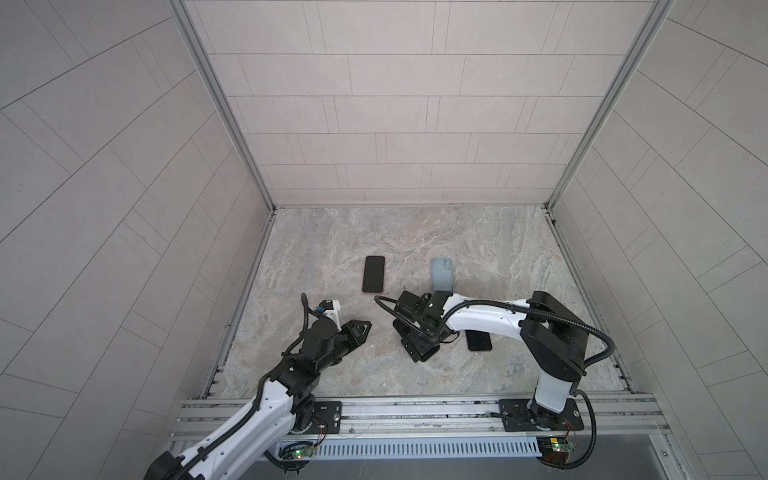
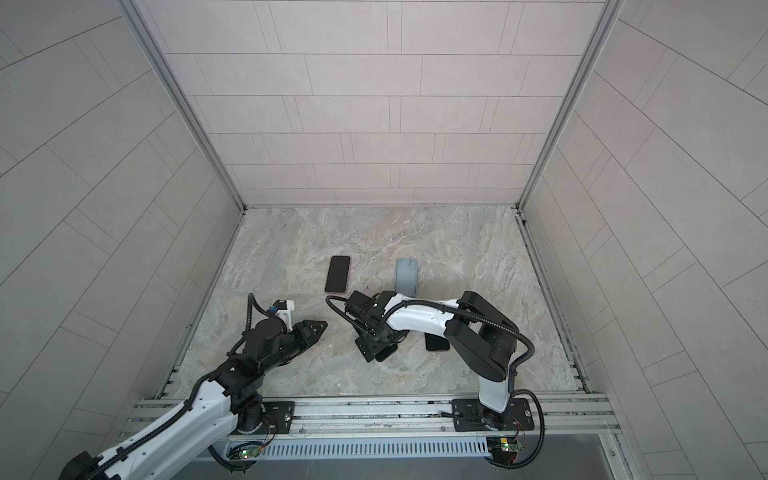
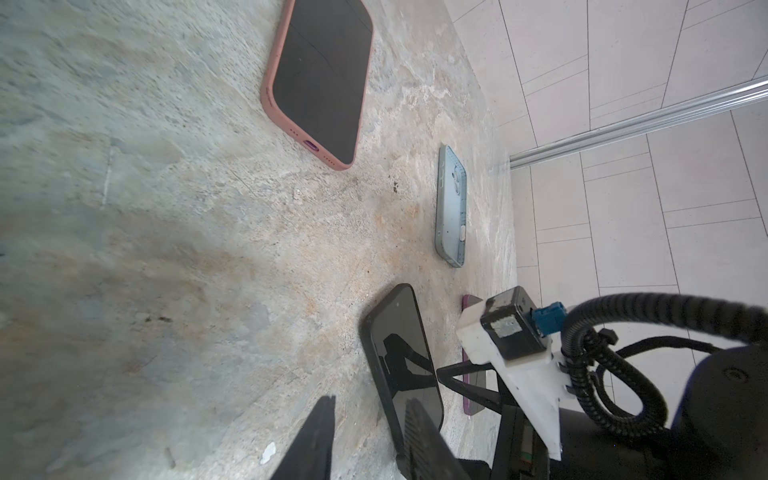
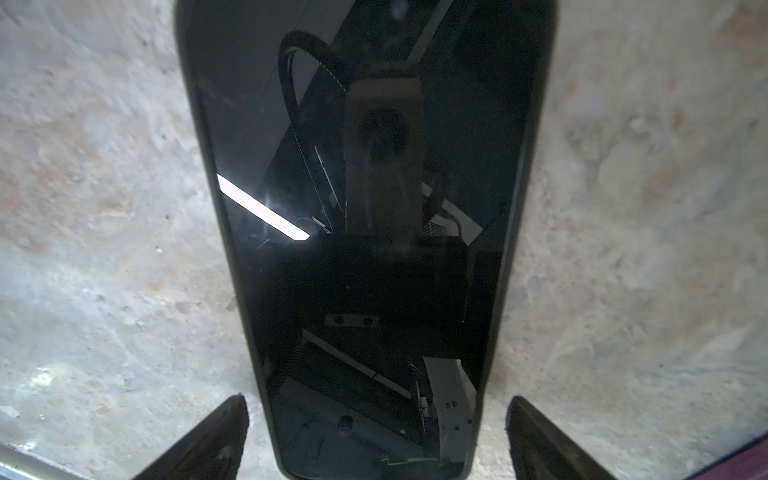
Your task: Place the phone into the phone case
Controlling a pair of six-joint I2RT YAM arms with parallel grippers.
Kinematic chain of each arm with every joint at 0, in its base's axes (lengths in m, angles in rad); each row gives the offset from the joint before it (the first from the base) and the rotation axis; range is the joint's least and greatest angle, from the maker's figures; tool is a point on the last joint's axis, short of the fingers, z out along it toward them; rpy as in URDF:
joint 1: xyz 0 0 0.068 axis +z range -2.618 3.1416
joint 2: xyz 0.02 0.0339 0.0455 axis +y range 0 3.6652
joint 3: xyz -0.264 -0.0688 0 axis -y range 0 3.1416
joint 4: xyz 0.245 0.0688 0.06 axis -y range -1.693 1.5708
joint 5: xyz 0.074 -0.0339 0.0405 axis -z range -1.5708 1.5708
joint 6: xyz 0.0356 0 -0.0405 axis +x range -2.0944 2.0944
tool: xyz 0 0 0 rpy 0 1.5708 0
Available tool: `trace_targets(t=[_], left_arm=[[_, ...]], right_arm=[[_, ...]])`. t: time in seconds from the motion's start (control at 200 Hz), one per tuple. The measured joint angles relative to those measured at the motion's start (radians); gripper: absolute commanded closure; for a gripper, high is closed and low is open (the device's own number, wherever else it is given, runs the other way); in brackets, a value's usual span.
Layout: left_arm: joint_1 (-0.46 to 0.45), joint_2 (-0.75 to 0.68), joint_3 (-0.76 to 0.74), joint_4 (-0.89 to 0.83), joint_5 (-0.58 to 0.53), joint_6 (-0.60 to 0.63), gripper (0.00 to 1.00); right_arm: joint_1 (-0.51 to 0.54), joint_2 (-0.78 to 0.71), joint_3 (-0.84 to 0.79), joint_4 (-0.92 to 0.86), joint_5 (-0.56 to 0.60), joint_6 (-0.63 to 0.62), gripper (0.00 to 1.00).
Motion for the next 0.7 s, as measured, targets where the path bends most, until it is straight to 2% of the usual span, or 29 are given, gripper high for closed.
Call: trace_targets(t=[0.05, 0.11, 0.16, 0.215, 0.335, 0.5, 0.7], left_arm=[[0.000, -0.011, 0.000, -0.006, -0.002, 0.000, 0.64], [0.000, -0.024, -0.002, -0.011, -0.004, -0.001, 0.64], [0.000, -0.034, -0.002, -0.017, -0.005, -0.002, 0.64], [0.000, -0.042, -0.003, -0.024, -0.007, -0.004, 0.64], [0.000, -0.060, -0.008, -0.032, -0.010, -0.007, 0.64], [0.004, -0.066, -0.010, -0.040, -0.014, -0.007, 0.64], [0.013, -0.007, -0.009, -0.037, -0.007, -0.006, 0.64]], right_arm=[[0.006, 0.002, -0.001, 0.003, 0.003, 0.008, 0.03], [0.008, 0.007, -0.001, 0.005, 0.008, 0.019, 0.08], [0.010, 0.014, 0.000, 0.005, 0.017, 0.027, 0.17], [0.011, 0.022, 0.003, 0.000, 0.031, 0.038, 0.33], [0.008, 0.032, 0.026, -0.014, 0.049, 0.063, 0.44], [-0.045, 0.109, 0.162, -0.067, 0.061, 0.070, 0.43], [-0.164, 0.282, 0.533, -0.152, 0.099, 0.155, 0.39]])
